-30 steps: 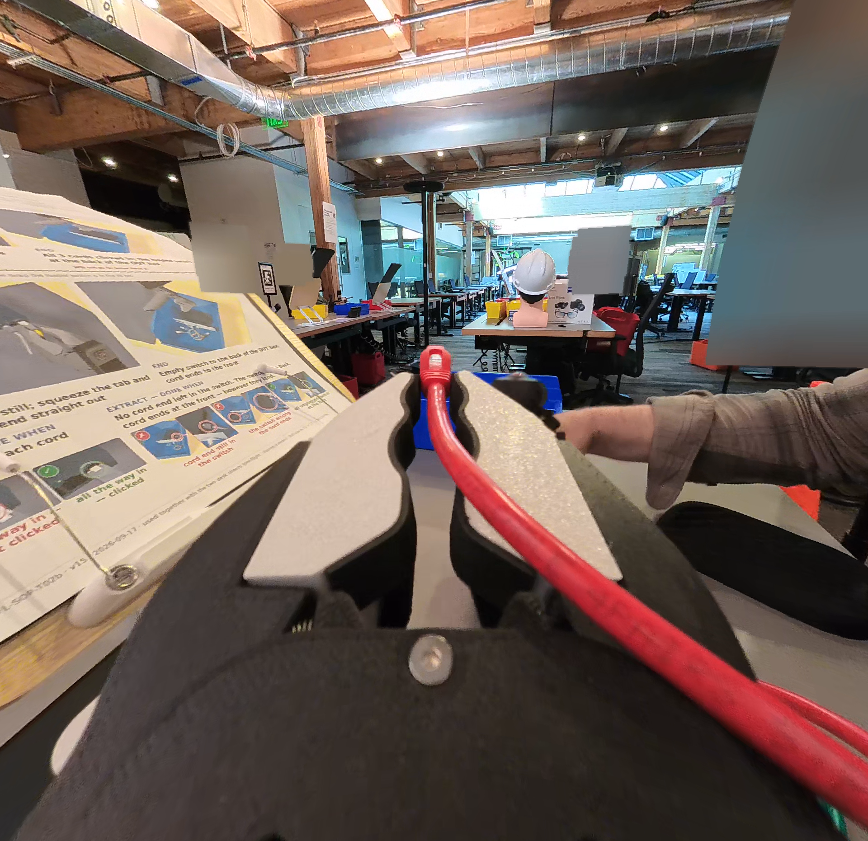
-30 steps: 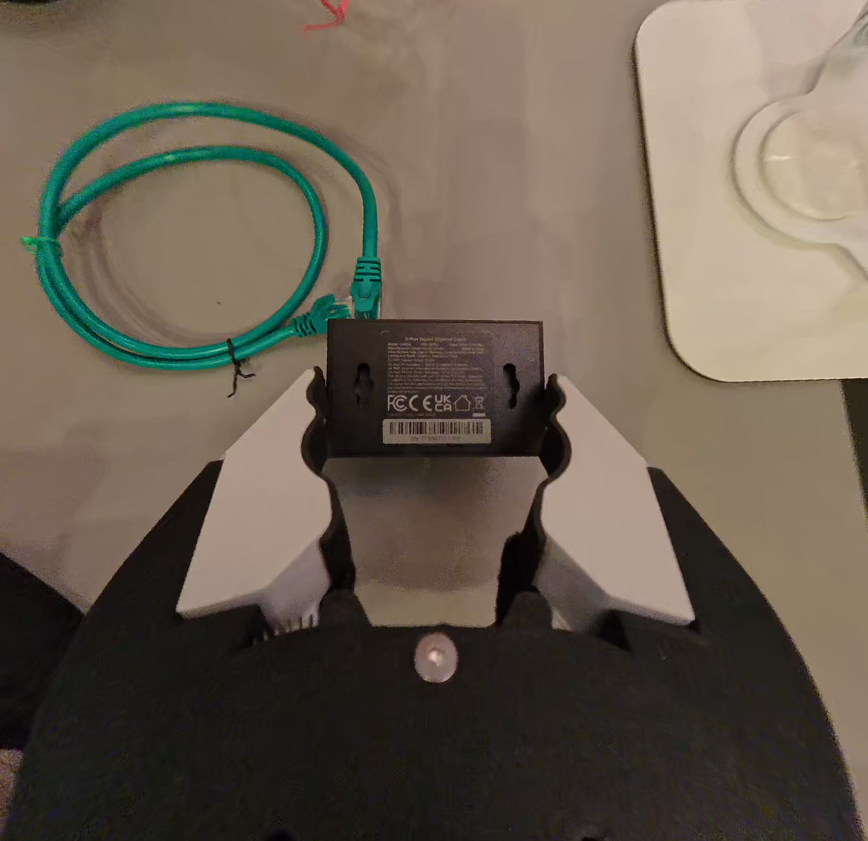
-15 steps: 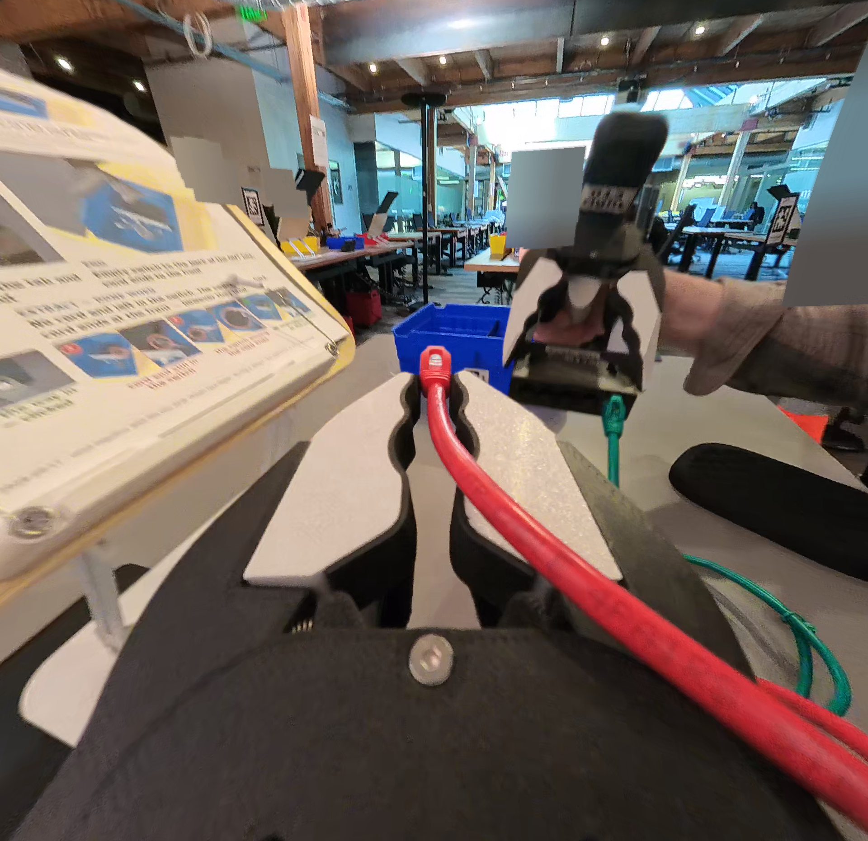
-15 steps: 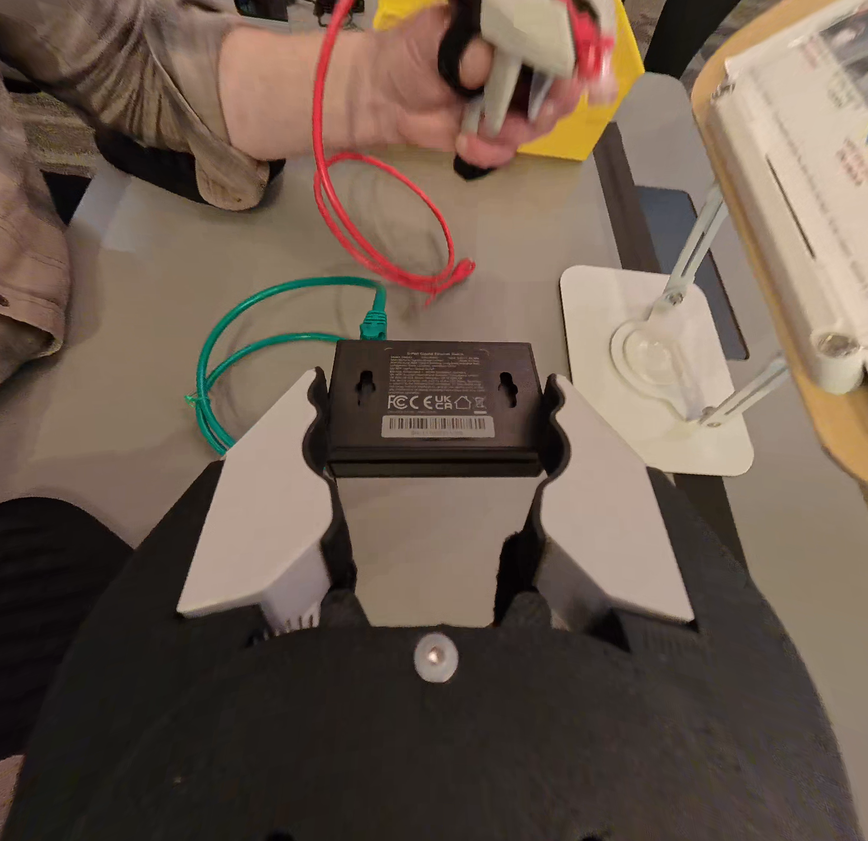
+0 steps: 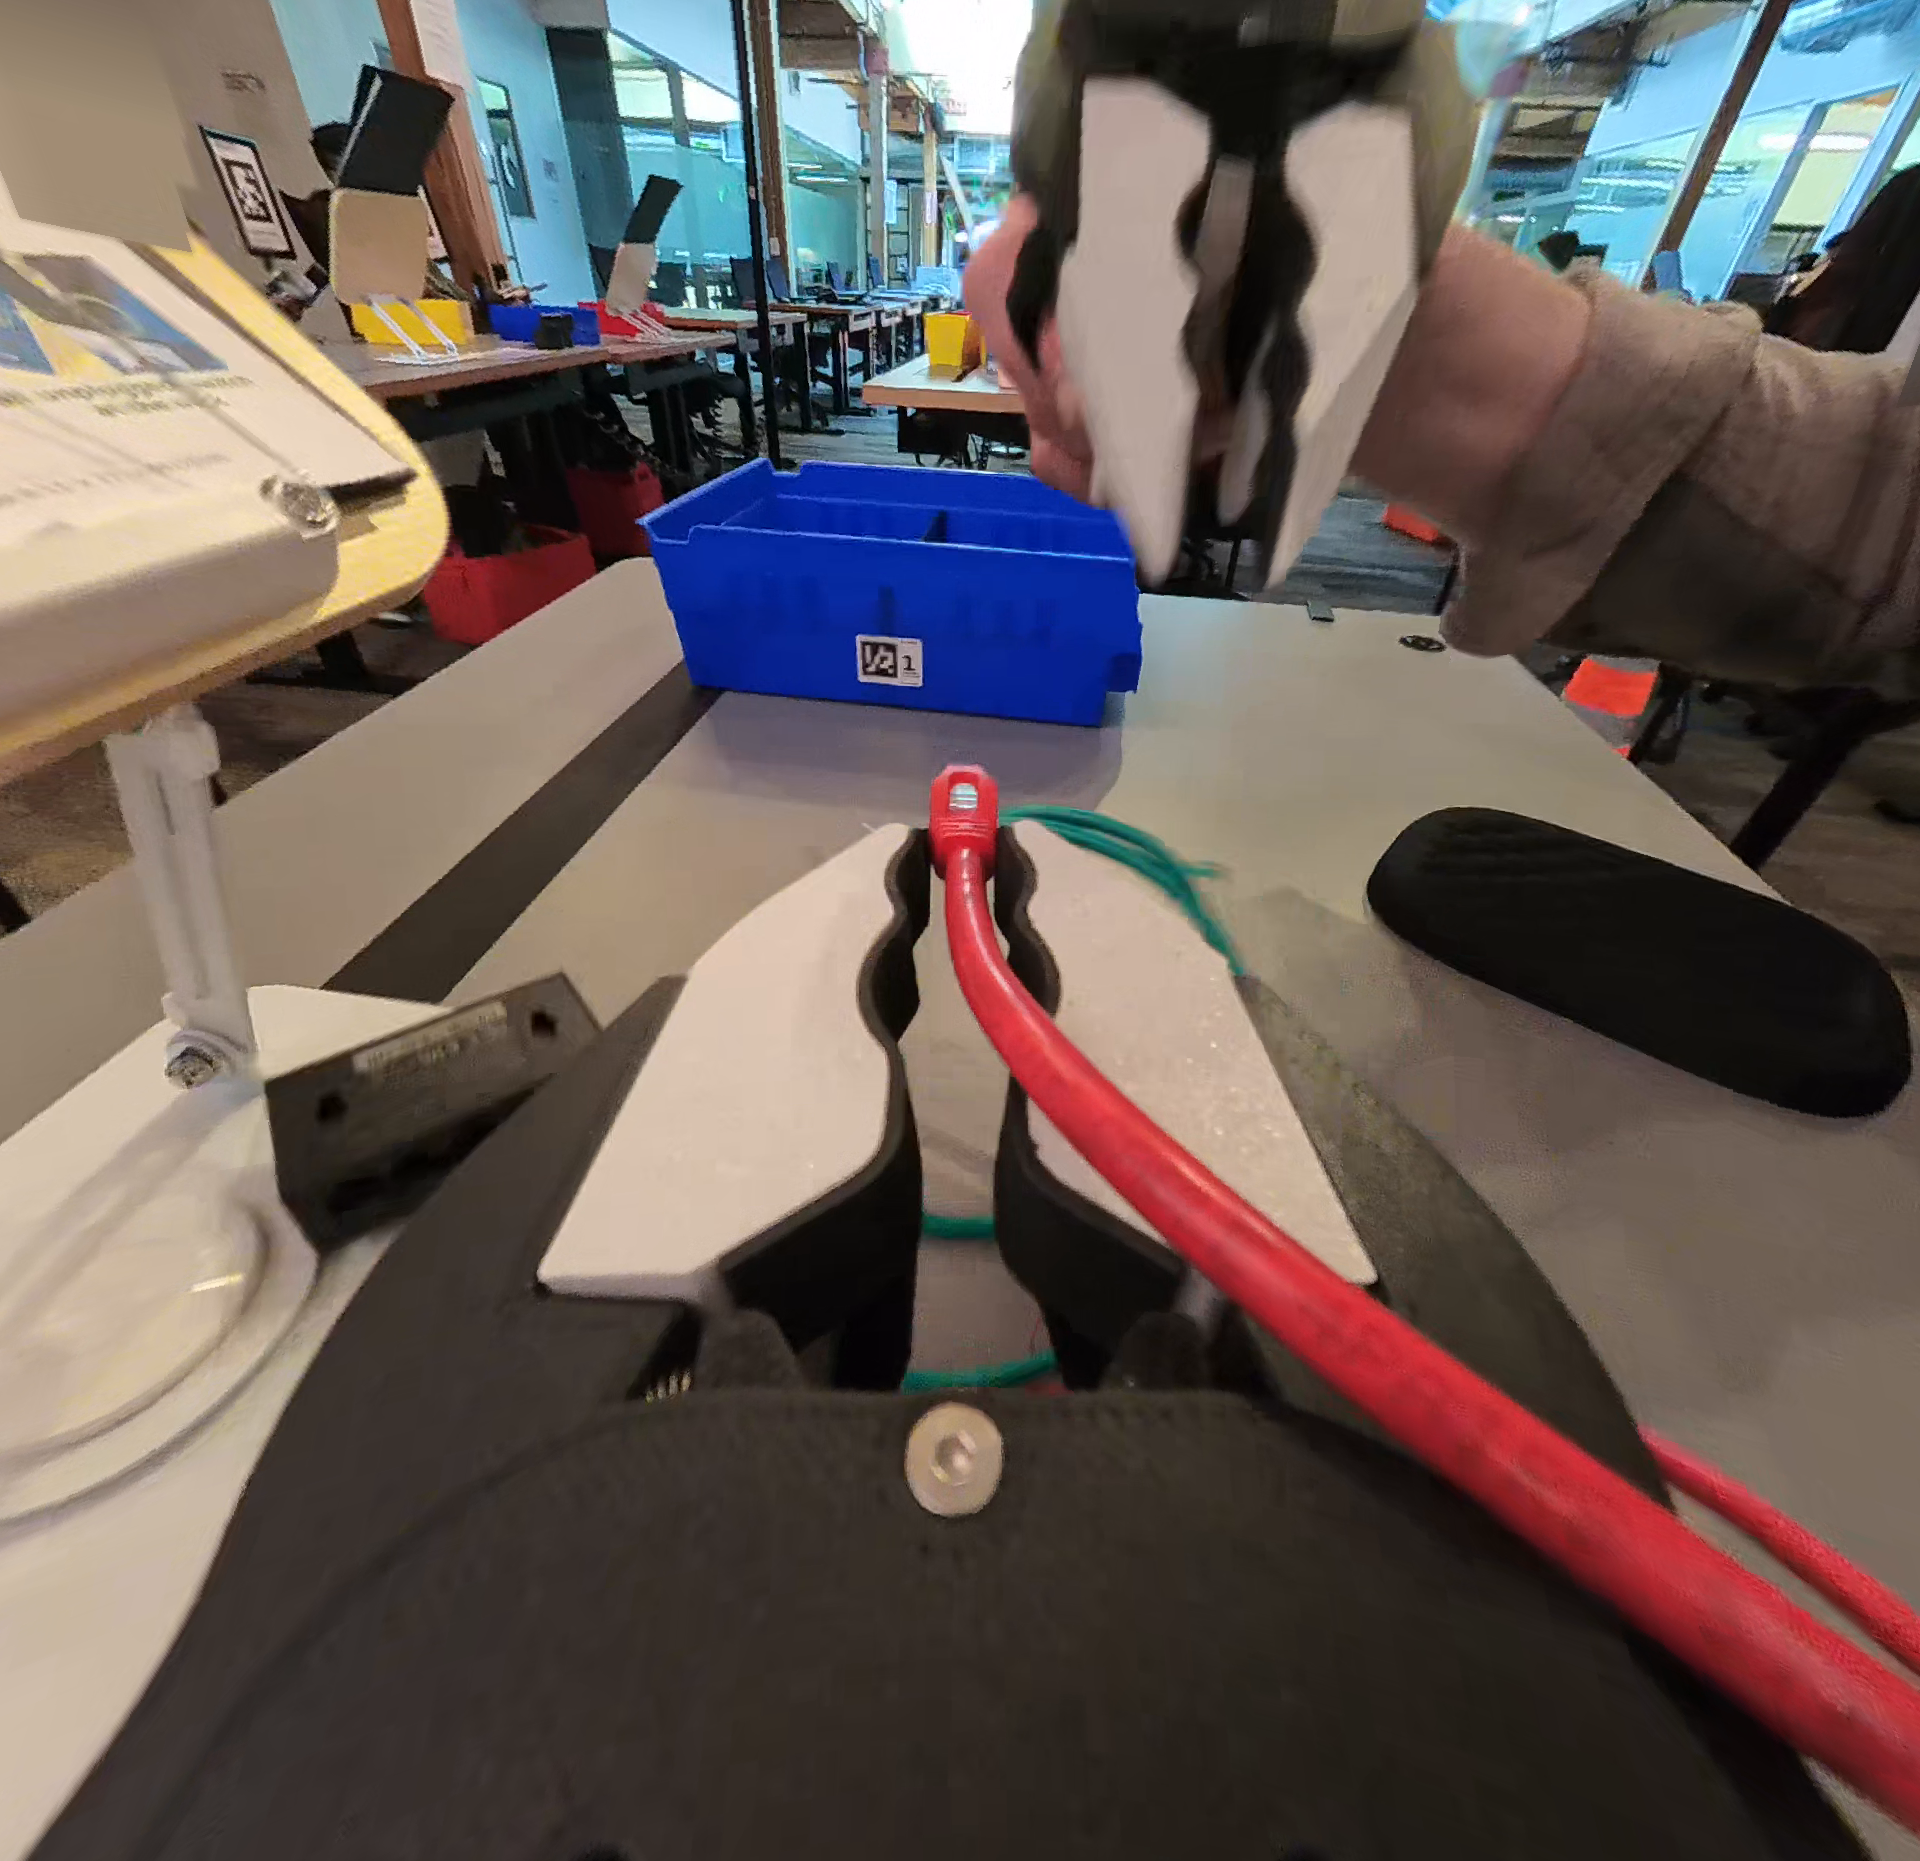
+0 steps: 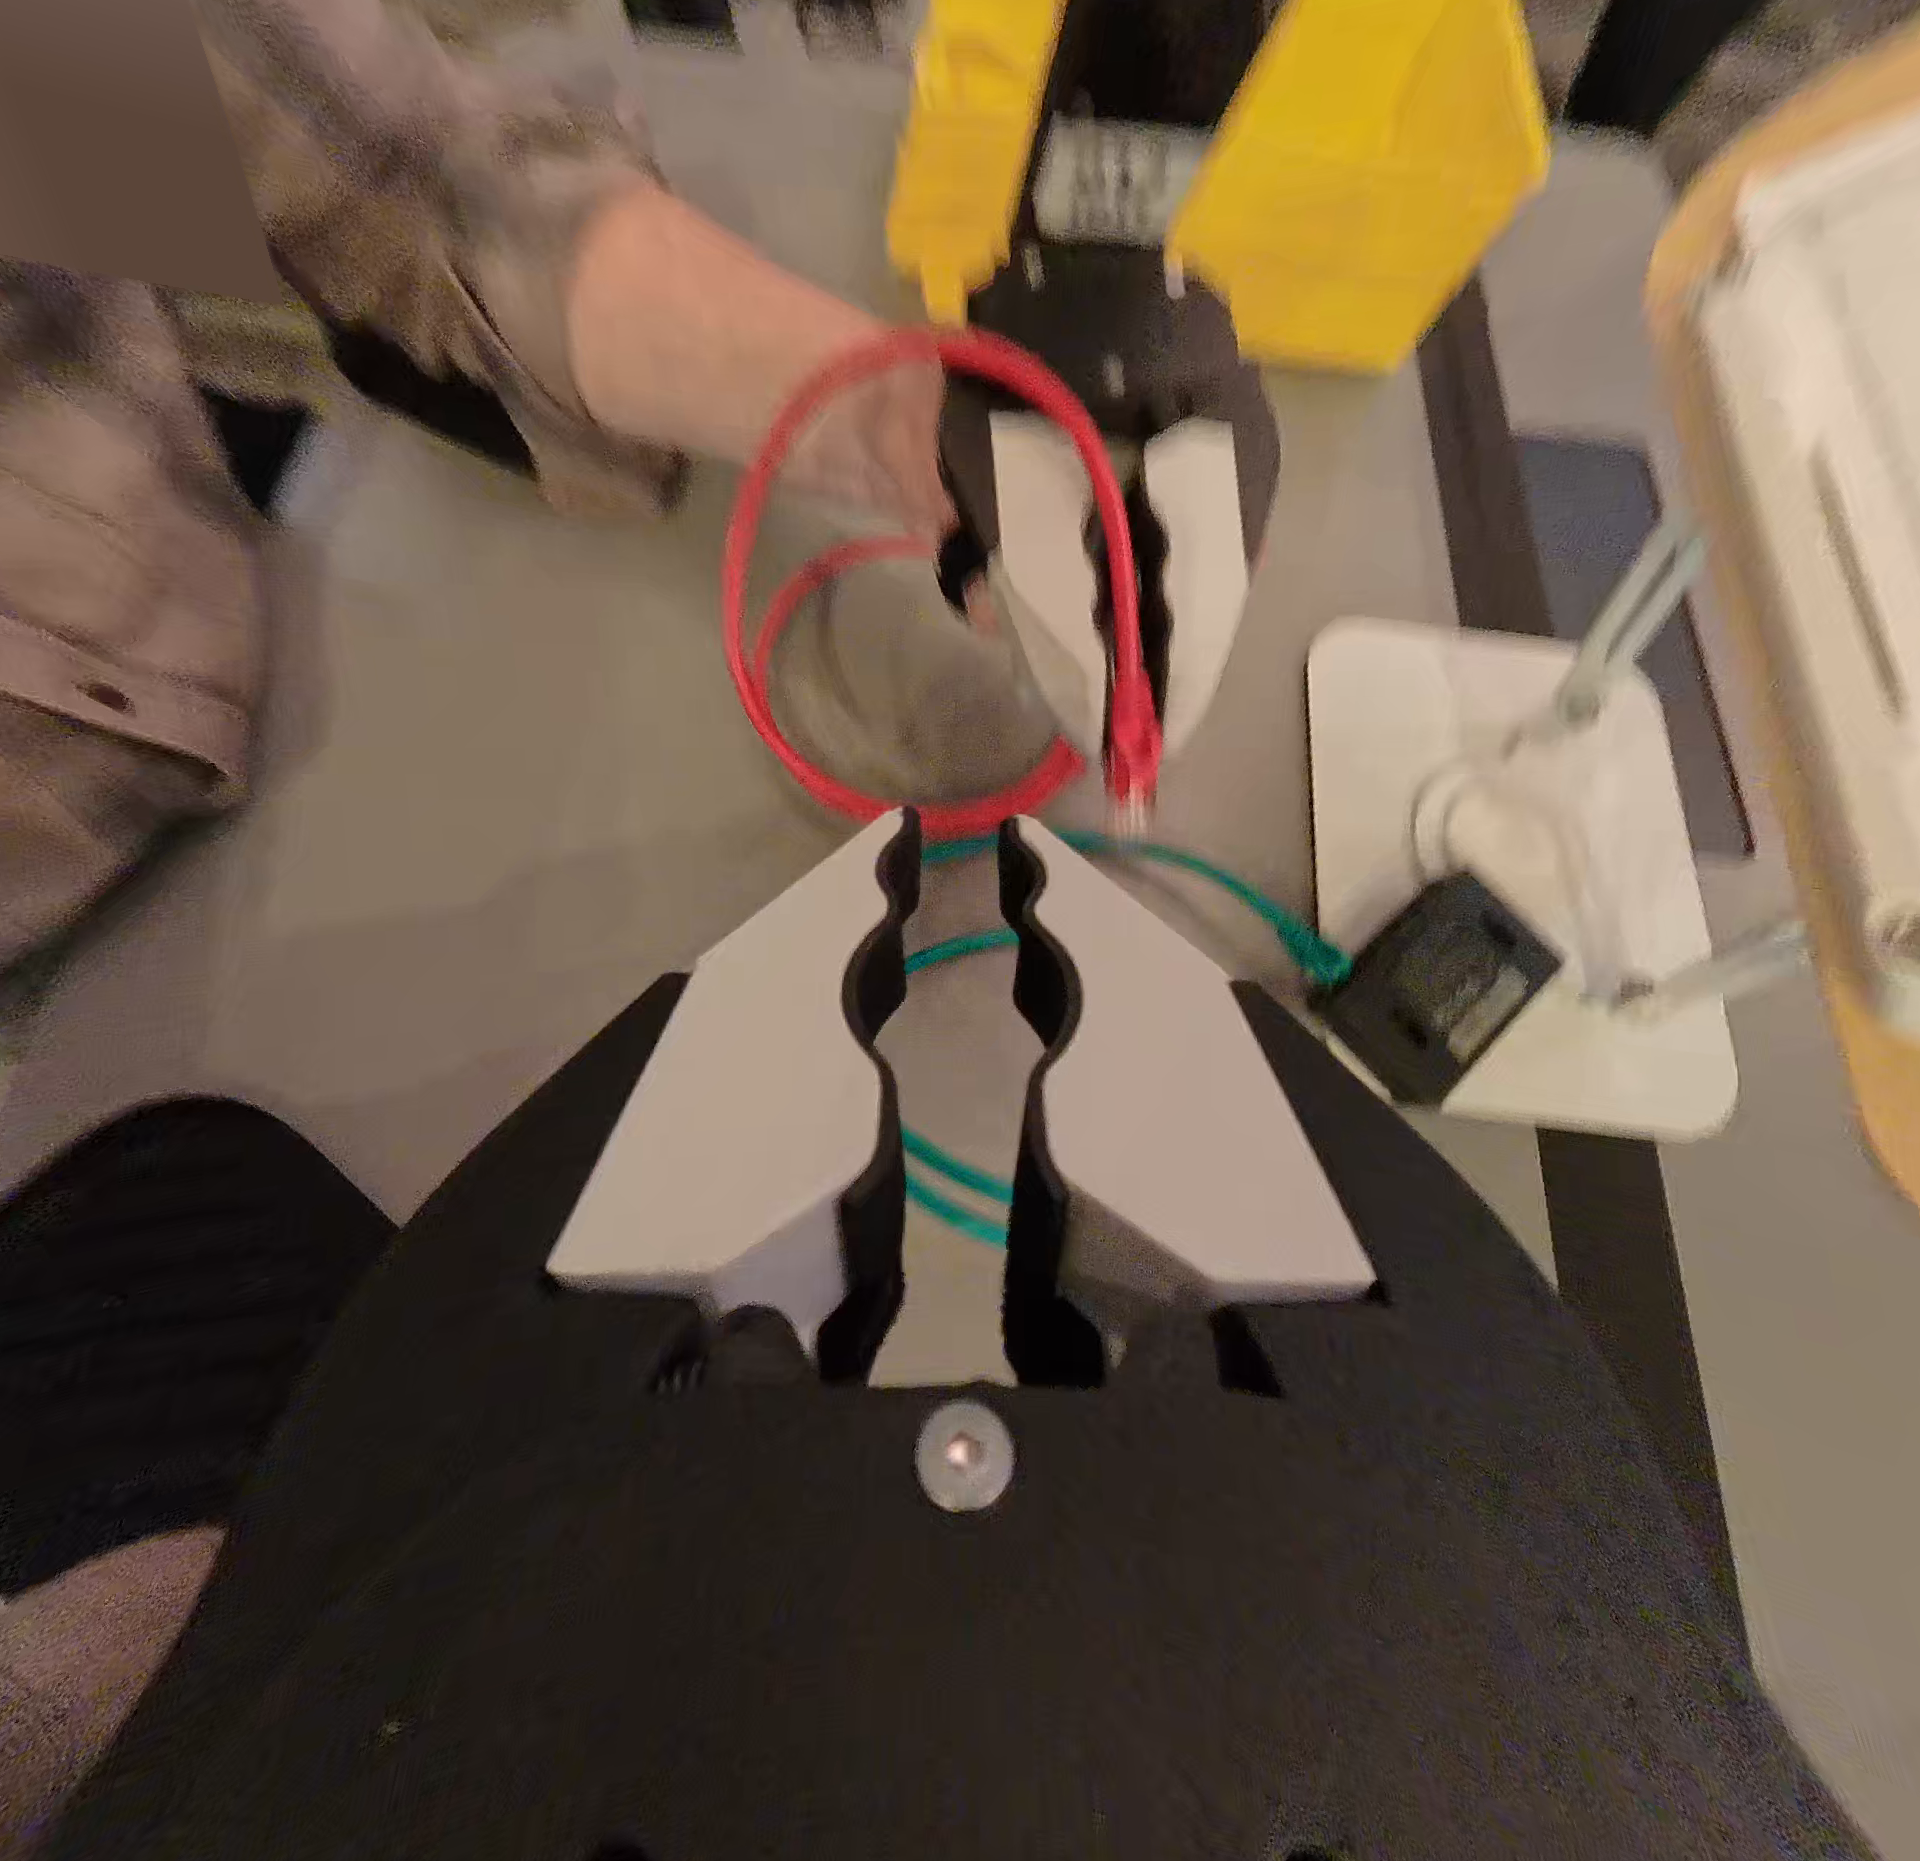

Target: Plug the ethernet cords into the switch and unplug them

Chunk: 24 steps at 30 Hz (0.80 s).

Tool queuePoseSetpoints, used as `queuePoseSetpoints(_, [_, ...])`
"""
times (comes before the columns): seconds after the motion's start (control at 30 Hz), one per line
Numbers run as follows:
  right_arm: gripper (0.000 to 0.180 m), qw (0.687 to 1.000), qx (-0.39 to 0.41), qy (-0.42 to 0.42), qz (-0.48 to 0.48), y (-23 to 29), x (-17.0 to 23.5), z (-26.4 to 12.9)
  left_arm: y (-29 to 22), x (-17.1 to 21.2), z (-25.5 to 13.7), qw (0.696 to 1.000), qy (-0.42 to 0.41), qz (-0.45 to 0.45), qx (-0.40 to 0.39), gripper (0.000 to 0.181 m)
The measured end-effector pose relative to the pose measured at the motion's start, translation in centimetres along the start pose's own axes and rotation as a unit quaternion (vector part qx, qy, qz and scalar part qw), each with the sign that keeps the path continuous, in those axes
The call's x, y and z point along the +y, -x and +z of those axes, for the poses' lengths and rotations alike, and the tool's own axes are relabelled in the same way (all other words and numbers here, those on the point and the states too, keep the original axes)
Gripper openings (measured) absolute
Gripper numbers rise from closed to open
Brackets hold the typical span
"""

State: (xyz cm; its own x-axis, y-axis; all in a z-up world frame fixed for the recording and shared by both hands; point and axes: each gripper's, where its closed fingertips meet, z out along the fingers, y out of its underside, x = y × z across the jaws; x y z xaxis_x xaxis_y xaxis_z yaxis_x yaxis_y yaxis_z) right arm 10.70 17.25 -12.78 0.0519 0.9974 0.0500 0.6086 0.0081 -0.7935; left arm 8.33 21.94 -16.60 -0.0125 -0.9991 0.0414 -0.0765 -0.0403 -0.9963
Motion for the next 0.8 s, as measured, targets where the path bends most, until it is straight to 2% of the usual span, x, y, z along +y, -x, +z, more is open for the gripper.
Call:
queuePoseSetpoints(0.03, [0.016,1.000,0.011,0.022,0.006,-0.6,1.4,0.5,0.3,0.3,-0.2,1.000,0.003,-0.004,-0.005,0.012])
queuePoseSetpoints(0.13, [0.061,0.993,0.062,0.080,0.055,-3.5,5.5,1.9,1.0,0.6,-0.7,1.000,0.011,0.003,-0.019,0.012])
queuePoseSetpoints(0.23, [0.066,0.980,0.127,0.145,0.054,-7.1,8.9,3.1,2.9,1.3,-1.9,0.997,0.043,0.017,-0.063,0.012])
queuePoseSetpoints(0.3, [0.067,0.970,0.167,0.125,0.126,-10.1,9.8,4.1,3.7,1.2,-2.6,0.997,0.028,-0.002,-0.069,0.012])
queuePoseSetpoints(0.37, [0.078,0.957,0.207,0.097,0.177,-13.1,10.6,5.0,4.3,1.2,-3.0,0.997,0.023,-0.010,-0.077,0.012])
queuePoseSetpoints(0.43, [0.081,0.938,0.262,0.096,0.207,-16.0,12.5,5.4,4.6,1.3,-3.1,0.996,0.025,-0.008,-0.081,0.012])
queuePoseSetpoints(0.57, [0.082,0.910,0.288,0.042,0.297,-19.1,14.1,6.9,4.8,1.2,-3.2,0.996,0.020,-0.017,-0.083,0.012])
queuePoseSetpoints(0.67, [0.082,0.899,0.300,0.040,0.317,-20.0,14.6,8.3,4.7,1.0,-3.1,0.997,0.011,-0.022,-0.079,0.012])
queuePoseSetpoints(0.7, [0.080,0.897,0.296,0.040,0.325,-20.1,14.8,8.9,4.7,1.0,-3.0,0.997,0.012,-0.021,-0.079,0.012])
queuePoseSetpoints(0.77, [0.063,0.897,0.294,0.038,0.329,-20.3,15.0,9.6,4.8,1.0,-3.0,0.996,0.014,-0.019,-0.080,0.012])
queuePoseSetpoints(0.8, [0.060,0.897,0.295,0.046,0.326,-20.3,15.1,9.8,4.8,1.0,-3.1,0.996,0.013,-0.019,-0.080,0.011])
